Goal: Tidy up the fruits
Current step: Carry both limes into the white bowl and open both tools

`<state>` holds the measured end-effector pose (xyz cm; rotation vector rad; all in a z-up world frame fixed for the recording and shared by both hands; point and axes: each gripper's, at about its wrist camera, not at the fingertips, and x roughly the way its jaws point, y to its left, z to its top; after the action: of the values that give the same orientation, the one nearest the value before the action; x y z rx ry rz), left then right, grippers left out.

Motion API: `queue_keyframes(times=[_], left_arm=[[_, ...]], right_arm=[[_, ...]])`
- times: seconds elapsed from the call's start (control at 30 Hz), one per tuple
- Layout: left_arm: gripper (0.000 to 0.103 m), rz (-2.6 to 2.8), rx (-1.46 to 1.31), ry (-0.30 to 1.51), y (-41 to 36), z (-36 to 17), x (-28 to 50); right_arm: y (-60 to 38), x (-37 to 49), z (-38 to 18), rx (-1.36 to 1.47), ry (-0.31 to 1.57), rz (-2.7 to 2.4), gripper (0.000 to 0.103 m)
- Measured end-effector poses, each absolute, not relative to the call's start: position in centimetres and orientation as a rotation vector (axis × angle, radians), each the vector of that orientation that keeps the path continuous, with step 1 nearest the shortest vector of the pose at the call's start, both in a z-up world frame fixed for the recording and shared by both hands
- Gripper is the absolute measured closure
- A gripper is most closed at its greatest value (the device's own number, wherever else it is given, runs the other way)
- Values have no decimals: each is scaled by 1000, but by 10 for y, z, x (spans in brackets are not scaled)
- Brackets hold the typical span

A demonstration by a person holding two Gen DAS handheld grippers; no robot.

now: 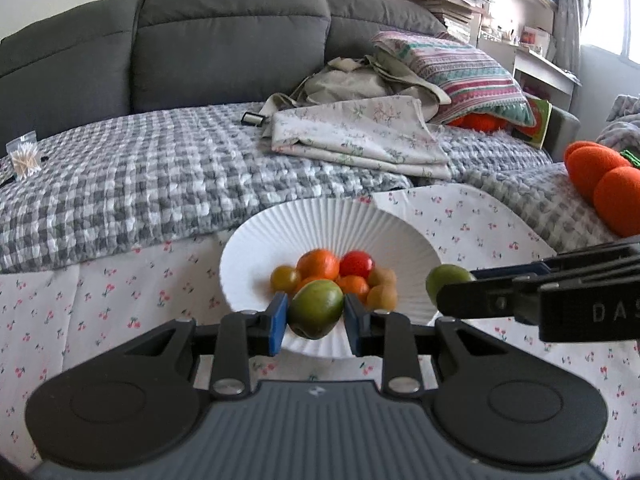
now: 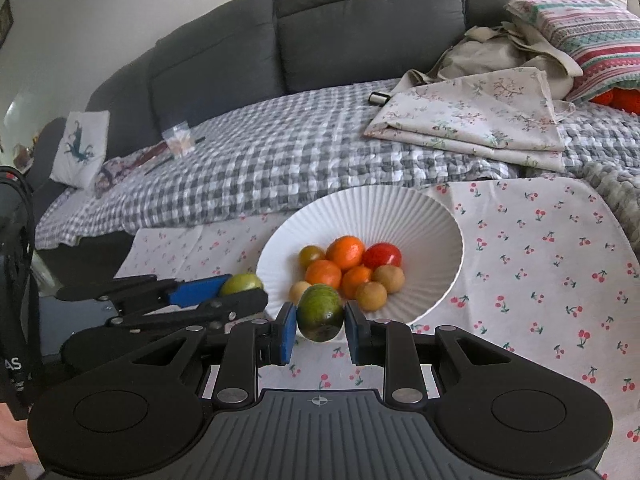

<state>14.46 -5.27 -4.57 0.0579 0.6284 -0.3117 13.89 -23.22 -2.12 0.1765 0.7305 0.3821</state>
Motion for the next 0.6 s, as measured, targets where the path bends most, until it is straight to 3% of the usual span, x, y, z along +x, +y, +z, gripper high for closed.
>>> queue_keyframes(times=[0.6], left_arm=[[75,-318,112,619,-72,-59,173]], right_arm=[[-270,174,-26,250,736,314,78]])
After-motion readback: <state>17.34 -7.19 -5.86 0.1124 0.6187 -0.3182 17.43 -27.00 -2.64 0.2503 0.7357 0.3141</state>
